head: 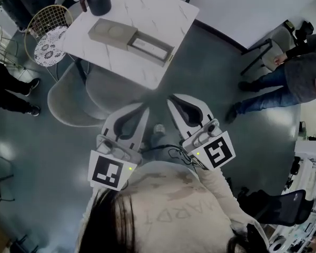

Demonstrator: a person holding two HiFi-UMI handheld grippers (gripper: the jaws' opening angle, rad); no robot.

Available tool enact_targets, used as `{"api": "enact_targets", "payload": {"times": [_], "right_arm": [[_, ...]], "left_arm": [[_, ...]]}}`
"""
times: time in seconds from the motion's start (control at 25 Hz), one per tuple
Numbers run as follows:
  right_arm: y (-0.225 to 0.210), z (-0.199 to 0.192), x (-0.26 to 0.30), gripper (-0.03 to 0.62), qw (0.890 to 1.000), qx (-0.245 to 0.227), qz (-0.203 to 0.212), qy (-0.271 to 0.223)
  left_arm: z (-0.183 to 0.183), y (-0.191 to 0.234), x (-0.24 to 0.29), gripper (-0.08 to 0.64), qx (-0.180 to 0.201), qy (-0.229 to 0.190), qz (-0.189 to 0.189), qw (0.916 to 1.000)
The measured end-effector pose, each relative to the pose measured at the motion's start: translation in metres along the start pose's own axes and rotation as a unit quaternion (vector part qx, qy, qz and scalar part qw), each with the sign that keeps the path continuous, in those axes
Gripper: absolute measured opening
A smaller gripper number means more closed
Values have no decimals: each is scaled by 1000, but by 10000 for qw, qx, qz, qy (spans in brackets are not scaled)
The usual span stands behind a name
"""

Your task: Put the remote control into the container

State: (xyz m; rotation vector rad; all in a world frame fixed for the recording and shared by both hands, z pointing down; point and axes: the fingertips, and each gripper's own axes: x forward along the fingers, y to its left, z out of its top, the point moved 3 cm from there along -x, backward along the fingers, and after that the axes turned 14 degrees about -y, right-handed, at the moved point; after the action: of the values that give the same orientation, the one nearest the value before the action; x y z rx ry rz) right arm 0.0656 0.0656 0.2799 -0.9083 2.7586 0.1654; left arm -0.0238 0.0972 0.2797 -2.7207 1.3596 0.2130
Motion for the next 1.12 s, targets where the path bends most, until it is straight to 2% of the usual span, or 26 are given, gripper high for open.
{"api": "enact_targets", "payload": {"times": [0.24,1.12], "right_arm": [[23,19,-11,25,9994,-286,123,-176],[14,48,-49,18,9988,-256,-79,-401]], "left_arm": [[10,-22,-5,14,120,-73,-164,9998],[27,-64,16,14,205,-209,-238,9993]]}}
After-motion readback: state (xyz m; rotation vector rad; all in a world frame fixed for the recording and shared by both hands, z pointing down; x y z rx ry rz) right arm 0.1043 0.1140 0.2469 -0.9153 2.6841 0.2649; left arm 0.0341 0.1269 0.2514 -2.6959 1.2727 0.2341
